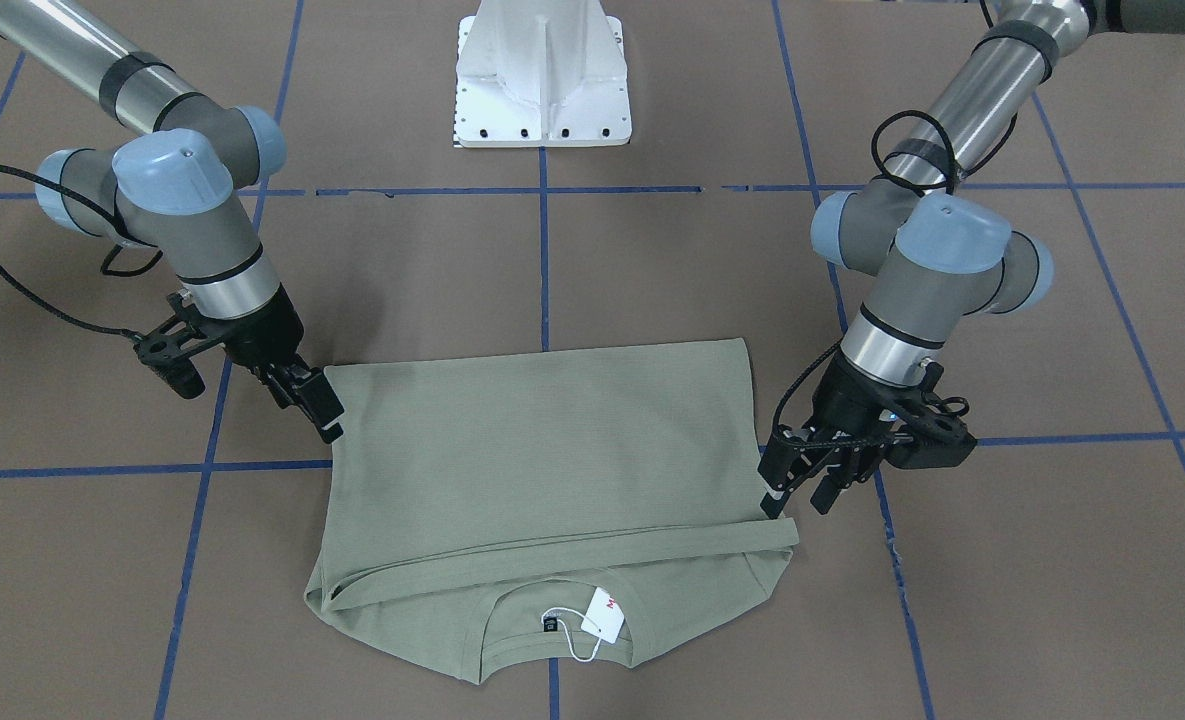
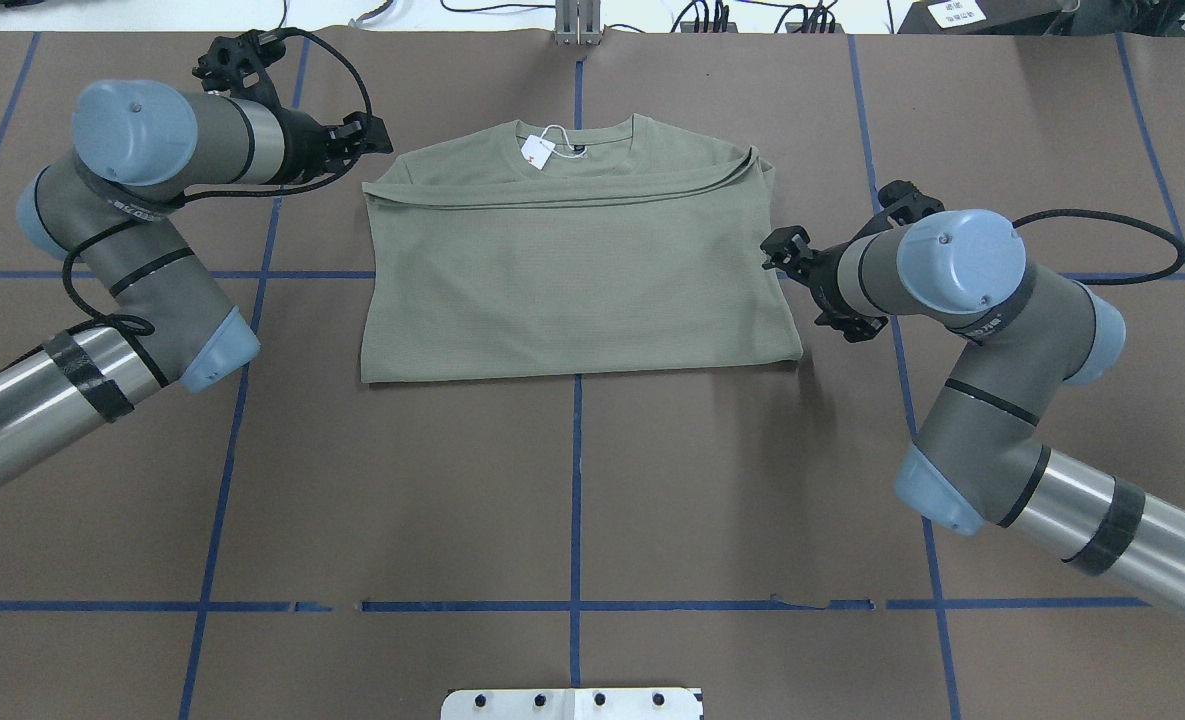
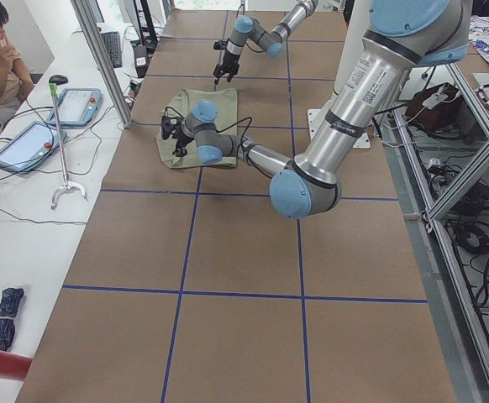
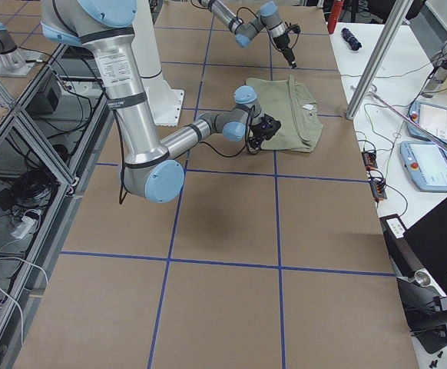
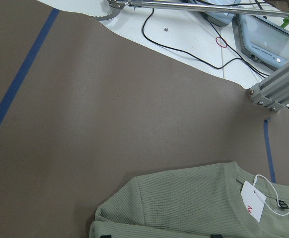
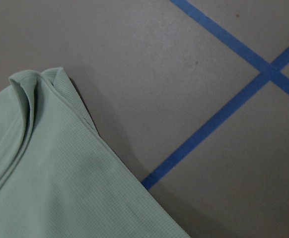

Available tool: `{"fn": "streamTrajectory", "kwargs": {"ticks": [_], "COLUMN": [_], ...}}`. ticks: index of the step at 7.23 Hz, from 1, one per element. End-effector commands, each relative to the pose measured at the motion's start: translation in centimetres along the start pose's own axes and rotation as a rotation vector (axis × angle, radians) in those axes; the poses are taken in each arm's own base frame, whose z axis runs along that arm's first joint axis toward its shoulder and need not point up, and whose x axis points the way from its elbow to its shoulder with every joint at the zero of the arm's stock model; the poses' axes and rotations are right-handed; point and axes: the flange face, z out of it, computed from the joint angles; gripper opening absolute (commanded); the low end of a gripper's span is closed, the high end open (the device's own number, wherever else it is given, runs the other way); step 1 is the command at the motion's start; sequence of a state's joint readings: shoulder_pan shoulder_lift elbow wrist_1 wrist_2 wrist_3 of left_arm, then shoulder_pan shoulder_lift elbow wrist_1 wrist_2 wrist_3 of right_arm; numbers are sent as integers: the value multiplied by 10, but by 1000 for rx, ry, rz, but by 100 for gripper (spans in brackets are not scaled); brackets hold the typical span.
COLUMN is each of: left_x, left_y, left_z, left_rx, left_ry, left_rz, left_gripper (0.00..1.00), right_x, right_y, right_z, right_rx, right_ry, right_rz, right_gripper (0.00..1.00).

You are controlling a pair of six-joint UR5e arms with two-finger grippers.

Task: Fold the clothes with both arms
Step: 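Release the hem and move the right gripper to the folded shirt's side edge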

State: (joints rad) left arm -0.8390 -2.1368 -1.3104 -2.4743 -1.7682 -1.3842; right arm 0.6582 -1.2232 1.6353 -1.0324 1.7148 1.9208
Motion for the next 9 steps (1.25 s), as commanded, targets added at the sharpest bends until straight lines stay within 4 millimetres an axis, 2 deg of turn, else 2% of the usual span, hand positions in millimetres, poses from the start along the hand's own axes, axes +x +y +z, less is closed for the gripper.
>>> {"fn": "streamTrajectory", "kwargs": {"ticks": [1, 3, 4, 6, 7, 8, 9], "left_x": [1, 4, 5, 7, 6, 2, 4], "left_y": [0, -1, -2, -5, -5, -3, -4], "left_z": [-3, -6, -7, -10, -10, -9, -11], "left_rx": [1, 3, 5, 10, 10, 8, 10], "left_ry": [6, 11, 14, 18, 17, 12, 17], "left_rz": [-1, -1, -1, -1, -2, -2, -2], "left_gripper": [73, 73, 73, 73, 73, 73, 73], "right_x": [13, 24, 24, 23, 28, 40, 47], "right_y": [15, 26, 31, 35, 33, 28, 26], "right_z": [5, 9, 7, 2, 3, 2, -7], "right_rx": [-4, -17, -24, -36, -36, -31, -34], "right_ry": [15, 30, 28, 22, 30, 42, 39], "right_rz": [18, 8, 38, 45, 44, 39, 37], "right_gripper": [94, 88, 65, 7, 0, 0, 0]}}
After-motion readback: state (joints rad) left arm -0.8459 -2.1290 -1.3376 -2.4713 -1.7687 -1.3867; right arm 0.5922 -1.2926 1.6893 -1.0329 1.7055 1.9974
